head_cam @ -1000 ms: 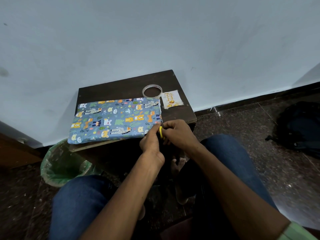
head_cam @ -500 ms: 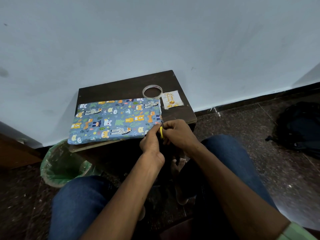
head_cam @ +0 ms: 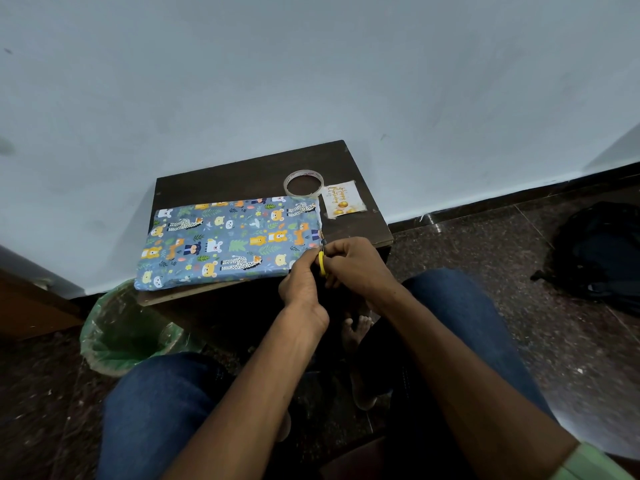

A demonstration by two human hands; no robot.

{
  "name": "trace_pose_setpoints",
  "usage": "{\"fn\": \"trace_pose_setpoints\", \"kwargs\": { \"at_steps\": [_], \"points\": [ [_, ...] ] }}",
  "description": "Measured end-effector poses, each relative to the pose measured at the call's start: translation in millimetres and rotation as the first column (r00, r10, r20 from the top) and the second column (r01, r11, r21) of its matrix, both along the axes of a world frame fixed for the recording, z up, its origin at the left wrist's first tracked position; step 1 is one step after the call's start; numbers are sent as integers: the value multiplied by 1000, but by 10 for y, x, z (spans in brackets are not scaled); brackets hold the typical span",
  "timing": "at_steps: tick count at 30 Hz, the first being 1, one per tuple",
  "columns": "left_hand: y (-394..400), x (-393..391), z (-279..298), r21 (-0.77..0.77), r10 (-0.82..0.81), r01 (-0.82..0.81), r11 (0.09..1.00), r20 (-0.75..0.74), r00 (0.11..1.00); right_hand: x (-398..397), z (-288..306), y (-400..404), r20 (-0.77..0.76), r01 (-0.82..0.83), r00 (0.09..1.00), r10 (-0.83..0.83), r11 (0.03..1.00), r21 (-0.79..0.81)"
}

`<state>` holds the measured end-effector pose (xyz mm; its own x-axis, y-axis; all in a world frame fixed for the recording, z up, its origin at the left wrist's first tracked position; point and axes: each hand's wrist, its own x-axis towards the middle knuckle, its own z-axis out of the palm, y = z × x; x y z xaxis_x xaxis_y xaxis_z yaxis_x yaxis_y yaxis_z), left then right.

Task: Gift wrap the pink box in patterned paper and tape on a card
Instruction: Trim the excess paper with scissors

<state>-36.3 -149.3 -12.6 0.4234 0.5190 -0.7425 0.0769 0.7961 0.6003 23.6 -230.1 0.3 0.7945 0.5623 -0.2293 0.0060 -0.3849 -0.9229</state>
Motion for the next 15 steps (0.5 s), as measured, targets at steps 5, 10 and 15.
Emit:
{"fn": "trace_pose_setpoints", "kwargs": {
  "at_steps": [5,10,15],
  "points": [
    [0,-8,10,-7,0,0,1000,-1,1000,12,10,7,-20,9,1000,-8,1000,15],
    [-5,-6,15,-9,2,-2,1000,10,1000,20,7,12,-31,3,1000,-2,1000,23],
    [-6,2,-11,11,6,-6,1000,9,1000,38,-8,15,-48,7,999,-6,1000,26]
  ]
}}
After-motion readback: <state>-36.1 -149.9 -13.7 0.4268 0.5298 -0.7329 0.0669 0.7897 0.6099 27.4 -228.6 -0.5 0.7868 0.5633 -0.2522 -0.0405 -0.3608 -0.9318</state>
